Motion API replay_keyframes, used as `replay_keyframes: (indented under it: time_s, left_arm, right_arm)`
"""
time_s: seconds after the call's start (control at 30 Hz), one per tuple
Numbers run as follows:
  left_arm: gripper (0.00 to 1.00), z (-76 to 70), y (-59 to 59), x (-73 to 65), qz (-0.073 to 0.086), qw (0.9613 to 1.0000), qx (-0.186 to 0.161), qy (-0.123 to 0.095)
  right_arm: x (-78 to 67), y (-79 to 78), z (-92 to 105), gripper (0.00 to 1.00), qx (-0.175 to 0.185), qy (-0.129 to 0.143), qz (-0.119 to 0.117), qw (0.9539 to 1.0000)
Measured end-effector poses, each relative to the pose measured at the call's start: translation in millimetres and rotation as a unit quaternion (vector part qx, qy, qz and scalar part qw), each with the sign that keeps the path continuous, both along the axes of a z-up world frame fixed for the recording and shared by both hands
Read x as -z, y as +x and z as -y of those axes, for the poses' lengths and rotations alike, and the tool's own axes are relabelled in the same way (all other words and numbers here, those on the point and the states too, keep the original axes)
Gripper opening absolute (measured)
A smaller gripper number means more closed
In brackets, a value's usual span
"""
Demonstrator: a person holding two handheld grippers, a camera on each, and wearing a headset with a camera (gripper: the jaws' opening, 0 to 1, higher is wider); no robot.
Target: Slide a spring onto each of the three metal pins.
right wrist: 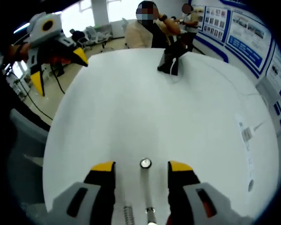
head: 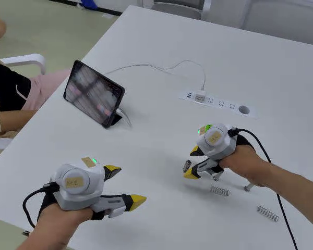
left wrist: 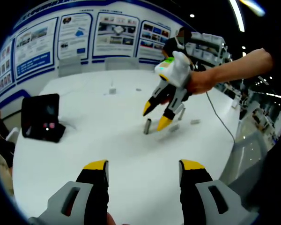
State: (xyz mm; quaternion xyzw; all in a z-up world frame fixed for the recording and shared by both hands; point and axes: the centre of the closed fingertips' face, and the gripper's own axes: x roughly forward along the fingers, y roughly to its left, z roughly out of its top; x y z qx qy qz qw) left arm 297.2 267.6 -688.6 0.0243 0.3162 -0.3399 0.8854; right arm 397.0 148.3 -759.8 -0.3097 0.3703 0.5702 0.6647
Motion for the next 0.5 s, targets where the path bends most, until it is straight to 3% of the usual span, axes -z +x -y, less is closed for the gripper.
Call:
replay_keyframes:
  time_s: [0.1, 0.33, 0.5]
  left_arm:
    - [0.62, 2.7, 1.5, -1.3, 0.002, 1.0000, 0.004, -0.001]
    - [0.62, 6.7, 3.1, -5.6, 0.006, 0.9999, 0.007, -0.005]
    - [0.62, 9.9, 2.0, -8.1, 0.010, 0.9999, 0.007, -0.006]
  right_arm:
    - [-2.7, -2.2, 2.9, 0.47, 0.004, 0.001, 0.005, 1.0000]
    - [-18.5, -9.7, 6.4, 0.51, 0.044, 0.034, 0.002, 0.9984]
    - [-29.0, -14.7, 12.7, 0.53, 0.060, 0.047, 0.012, 0.9971]
